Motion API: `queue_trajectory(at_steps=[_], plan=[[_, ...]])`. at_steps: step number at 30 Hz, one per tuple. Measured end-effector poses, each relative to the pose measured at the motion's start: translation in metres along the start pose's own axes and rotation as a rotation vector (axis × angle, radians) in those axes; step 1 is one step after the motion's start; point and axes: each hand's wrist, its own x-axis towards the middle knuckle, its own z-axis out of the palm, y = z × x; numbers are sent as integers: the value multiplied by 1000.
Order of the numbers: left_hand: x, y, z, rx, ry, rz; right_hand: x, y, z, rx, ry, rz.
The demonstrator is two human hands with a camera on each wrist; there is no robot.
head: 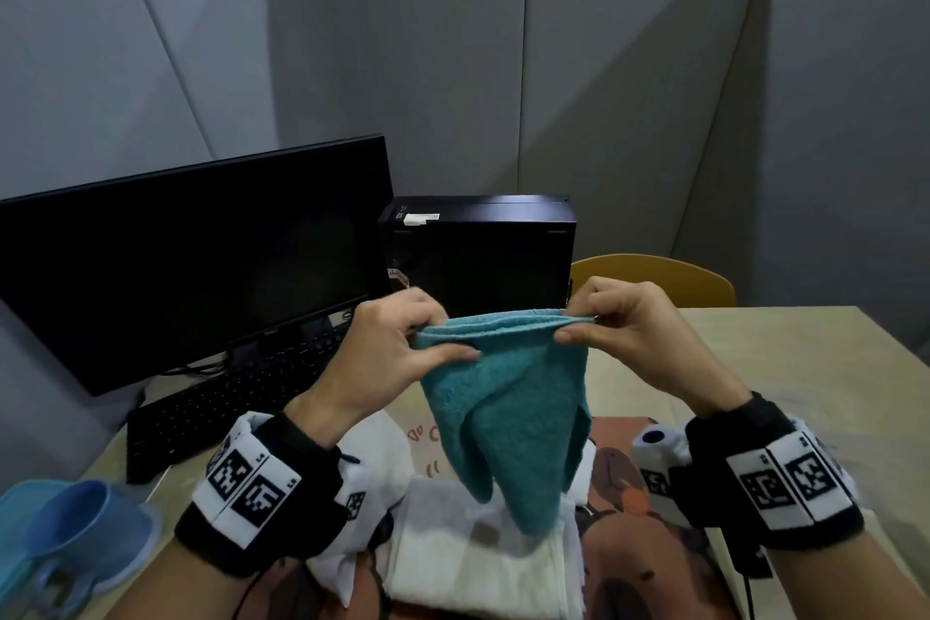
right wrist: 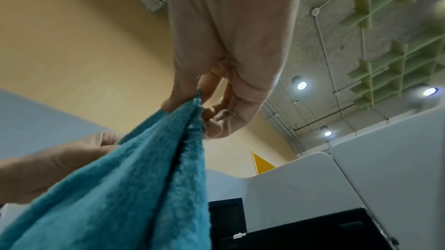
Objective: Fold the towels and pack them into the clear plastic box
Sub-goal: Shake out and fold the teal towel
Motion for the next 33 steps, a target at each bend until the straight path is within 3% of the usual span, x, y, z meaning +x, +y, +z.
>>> queue_trajectory(at_steps=[4, 7, 10, 13, 16, 18, 21, 23, 26, 28, 30, 31, 33], plan=[[4, 4, 0, -67, -34, -125, 2, 5, 1, -5, 10, 44], [5, 1, -3, -72, -194, -188, 2, 6, -1, -64, -52, 51], [5, -6, 0, 81, -311, -169, 3, 5, 1, -383, -186, 41], [10, -13, 4, 144, -241, -157, 9, 4, 8, -631, -131, -9], [16, -9, -2, -248, -93, -250, 13, -1, 7, -438, 33, -35], [13, 0, -10, -477, -112, -262, 6, -7, 5, -245, 17, -49], [-4, 1, -16, -556, -358, -284, -16, -9, 4, -126, -159, -25], [-25, -11, -13, -566, -568, -358, -37, 1, 11, -65, -353, 95], [-70, -42, 14, -576, -877, -550, -72, 37, 37, -50, -651, 397], [-101, -61, 38, -600, -999, -684, -94, 67, 59, -203, -827, 427], [-123, -75, 56, -620, -1007, -779, -107, 89, 75, -188, -879, 483], [-130, -80, 62, -649, -950, -820, -109, 94, 80, -93, -824, 529], [-140, -89, 71, -767, -707, -956, -107, 97, 85, 174, -556, 638]])
